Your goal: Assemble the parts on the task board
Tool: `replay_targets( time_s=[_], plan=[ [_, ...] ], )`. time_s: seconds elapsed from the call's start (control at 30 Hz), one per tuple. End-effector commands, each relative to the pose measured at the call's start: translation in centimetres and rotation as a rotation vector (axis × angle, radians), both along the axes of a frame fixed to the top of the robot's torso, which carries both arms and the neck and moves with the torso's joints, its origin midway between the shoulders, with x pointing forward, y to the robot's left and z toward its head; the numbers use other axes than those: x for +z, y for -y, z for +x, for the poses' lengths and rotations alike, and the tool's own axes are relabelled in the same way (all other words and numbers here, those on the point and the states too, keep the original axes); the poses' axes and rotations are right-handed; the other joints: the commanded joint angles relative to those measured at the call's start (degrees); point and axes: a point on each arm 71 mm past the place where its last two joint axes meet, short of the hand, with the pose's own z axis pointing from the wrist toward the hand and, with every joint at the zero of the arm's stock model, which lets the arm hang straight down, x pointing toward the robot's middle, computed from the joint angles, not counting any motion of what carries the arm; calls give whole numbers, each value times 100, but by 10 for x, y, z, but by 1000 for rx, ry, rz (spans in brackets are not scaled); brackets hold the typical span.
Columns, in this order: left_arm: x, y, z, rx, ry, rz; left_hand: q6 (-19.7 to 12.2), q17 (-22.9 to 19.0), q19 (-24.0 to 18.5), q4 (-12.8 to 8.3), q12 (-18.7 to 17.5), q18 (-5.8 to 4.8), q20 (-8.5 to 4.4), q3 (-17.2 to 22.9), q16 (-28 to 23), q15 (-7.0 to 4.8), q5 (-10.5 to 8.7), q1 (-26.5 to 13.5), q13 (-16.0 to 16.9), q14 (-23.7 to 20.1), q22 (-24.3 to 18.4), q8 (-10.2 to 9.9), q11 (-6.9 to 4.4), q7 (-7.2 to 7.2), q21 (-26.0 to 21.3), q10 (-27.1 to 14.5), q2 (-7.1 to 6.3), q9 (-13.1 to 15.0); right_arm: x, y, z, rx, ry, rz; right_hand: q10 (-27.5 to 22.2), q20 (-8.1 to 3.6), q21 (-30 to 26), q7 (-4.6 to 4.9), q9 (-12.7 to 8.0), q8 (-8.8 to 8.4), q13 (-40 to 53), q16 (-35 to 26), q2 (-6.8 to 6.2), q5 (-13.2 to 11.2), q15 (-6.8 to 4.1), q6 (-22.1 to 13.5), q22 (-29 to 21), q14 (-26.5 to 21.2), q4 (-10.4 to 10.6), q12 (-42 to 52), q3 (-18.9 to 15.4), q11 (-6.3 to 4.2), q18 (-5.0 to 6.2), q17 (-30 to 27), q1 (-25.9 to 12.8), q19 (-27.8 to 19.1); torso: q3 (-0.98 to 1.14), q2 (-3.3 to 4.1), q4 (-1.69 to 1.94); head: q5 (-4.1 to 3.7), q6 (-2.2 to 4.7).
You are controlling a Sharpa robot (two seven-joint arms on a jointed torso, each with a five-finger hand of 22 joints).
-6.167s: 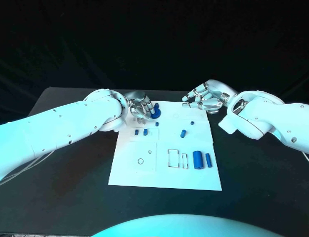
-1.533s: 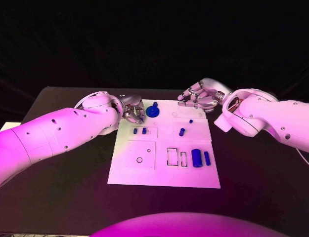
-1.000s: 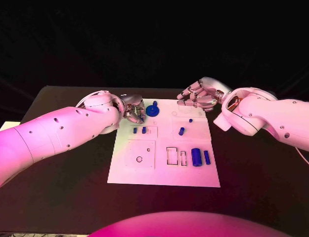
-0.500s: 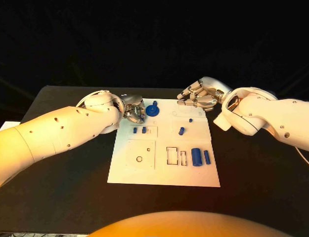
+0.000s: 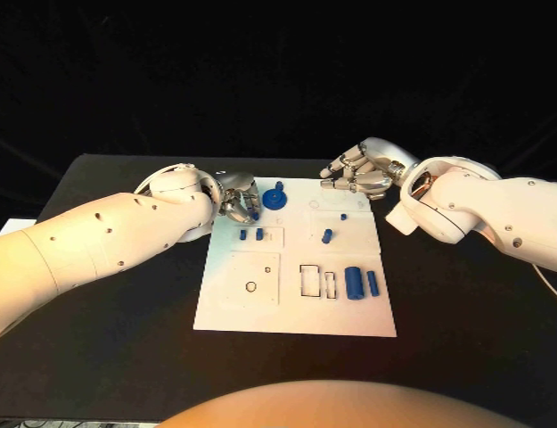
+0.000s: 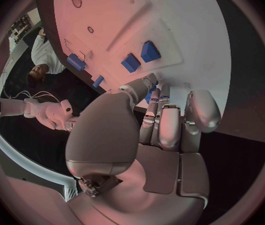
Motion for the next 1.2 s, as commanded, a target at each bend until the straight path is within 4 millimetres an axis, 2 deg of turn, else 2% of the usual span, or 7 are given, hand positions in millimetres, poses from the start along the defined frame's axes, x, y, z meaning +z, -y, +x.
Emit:
replay_targets(
  time_s=[0.03,0.23,0.37,0.5,0.73,0.87,1.2],
  plan=[
    [2,-1,0,0,9,-18,-41,-5,-38,22,-18,7,20,-5,-21,38,-23,-58,-6,95,-8,-25,5,2,-35,-56,13,-8,-1,1,0,10,-3,-8,-51,3,-35,26,-5,-7,-11,-22,25,23,47,-30,-14,218,30,-26,-1,-5,95,-10,23,-35,-3,0,1,-2,2],
    [3,-9,0,14,20,-29,-37,-7,-39,24,-18,7,21,-6,-22,39,-23,-61,-6,95,-8,-23,6,3,-35,-56,13,-8,-2,3,2,6,-1,-34,-162,4,-83,30,-9,-13,-150,-30,20,24,48,-44,-97,217,18,-181,7,-3,110,-13,52,-71,-6,-2,5,-9,10],
    [6,-17,0,32,28,-52,-27,-11,-42,25,-16,11,24,-3,-22,40,-20,-61,-3,94,-15,-19,6,6,-47,-51,18,-7,-4,6,3,11,20,-118,-758,12,-454,58,-17,-28,-991,-423,24,-10,79,-80,-679,60,-5,-1160,110,28,219,-473,189,-342,-5,-10,3,-3,24],
    [14,-31,2,89,20,-179,18,-48,-62,19,36,31,33,69,-33,32,-3,-15,18,83,-55,-1,-7,18,-112,59,85,-8,-7,7,5,51,106,-297,-1097,76,-835,146,-7,8,-2260,-1008,-81,-243,155,-10,-1204,-72,-209,-2686,605,139,296,-1119,585,-518,-3,-12,4,-13,49],
    [29,-61,3,313,-169,-802,140,-2466,-1168,29,101,494,95,283,-1577,84,-10,44,11,-987,-1784,47,71,135,-2745,26,227,-24,-21,3,4,131,233,-623,-743,134,-870,13,27,28,-3571,-1138,-342,-486,156,381,-1201,49,-444,-3806,1171,139,276,-1209,716,-379,-5,-12,6,-107,128],
    [31,-68,-6,414,-297,-1117,220,-2846,-1287,66,270,517,91,166,-1826,67,-21,-4,52,-1183,-1911,107,26,103,-2952,170,273,-13,-30,2,3,153,259,-723,-676,138,-886,-12,24,-15,-3909,-1188,-406,-597,166,452,-1215,73,-474,-4013,1288,141,278,-1256,648,-346,-15,-13,14,-180,153],
    [29,-73,-29,479,-403,-1346,283,-3078,-1303,90,432,517,72,-53,-1940,44,-19,-41,83,-1271,-1997,179,-16,63,-3071,226,313,-2,-39,0,0,165,277,-804,-751,133,-944,-30,5,-113,-4303,-1286,-501,-786,168,456,-1283,77,-488,-4249,1355,129,286,-1352,548,-341,-17,-9,1,-220,206]
  ],
)
